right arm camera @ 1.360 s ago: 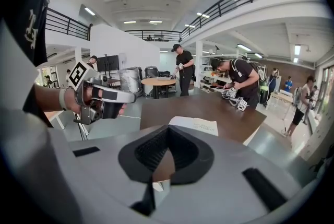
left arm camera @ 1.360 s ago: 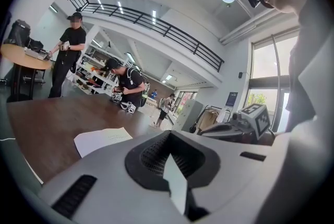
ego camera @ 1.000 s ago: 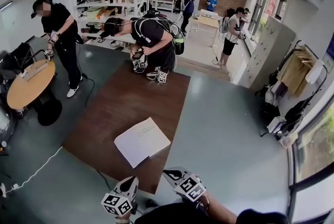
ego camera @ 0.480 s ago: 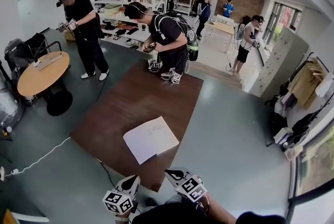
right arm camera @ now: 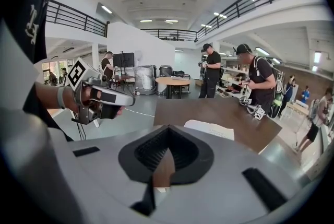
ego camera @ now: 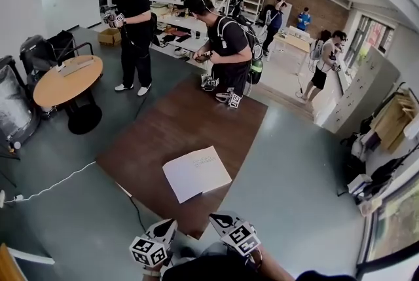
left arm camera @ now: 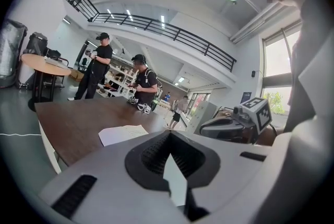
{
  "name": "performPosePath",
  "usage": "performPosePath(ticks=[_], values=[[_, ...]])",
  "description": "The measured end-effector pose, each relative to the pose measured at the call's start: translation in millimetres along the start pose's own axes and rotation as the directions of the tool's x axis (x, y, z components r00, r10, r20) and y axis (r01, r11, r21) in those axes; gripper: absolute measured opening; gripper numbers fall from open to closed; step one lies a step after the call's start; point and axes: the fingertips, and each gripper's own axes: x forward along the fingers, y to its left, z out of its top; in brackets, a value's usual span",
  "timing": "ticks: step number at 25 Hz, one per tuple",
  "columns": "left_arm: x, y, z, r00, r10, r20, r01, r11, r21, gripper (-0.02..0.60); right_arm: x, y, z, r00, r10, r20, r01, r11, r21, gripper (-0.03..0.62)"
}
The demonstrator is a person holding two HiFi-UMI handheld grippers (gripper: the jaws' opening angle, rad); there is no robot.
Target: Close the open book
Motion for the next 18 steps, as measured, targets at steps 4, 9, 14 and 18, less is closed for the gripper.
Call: performPosePath(ticks=[4,9,14,18], values=[[-0.4,-1.7,-7.4,1.000,0.005,-0.013,-0.005,1.000,-0.006,0.003,0.6,0.3,-6.6,1.000,0.007,0.000,-0.007,1.000,0.006,-0.012],[0.7,-4.4,-13.6,0.999,0.016,-0.034,-0.017,1.000,-0.017,0.003,2.8,3.5,-14.3,0.999,0.039,-0.020,-0.038,0.999,0.015,-0.013],[5.4,3.7,-14.9,0.998,0.053,-0.043,-0.055,0.998,-0.027,0.003,15.3,-4.2,-16.9,0.997,0.075,-0.023,-0.074,0.997,0.006,-0.014],[18.1,6.8,-10.0,0.996,0.077,-0.049,-0.078,0.997,-0.025,0.003,26.6,-17.1,-15.9,0.994,0.110,-0.020,-0.110,0.994,0.003,-0.013]])
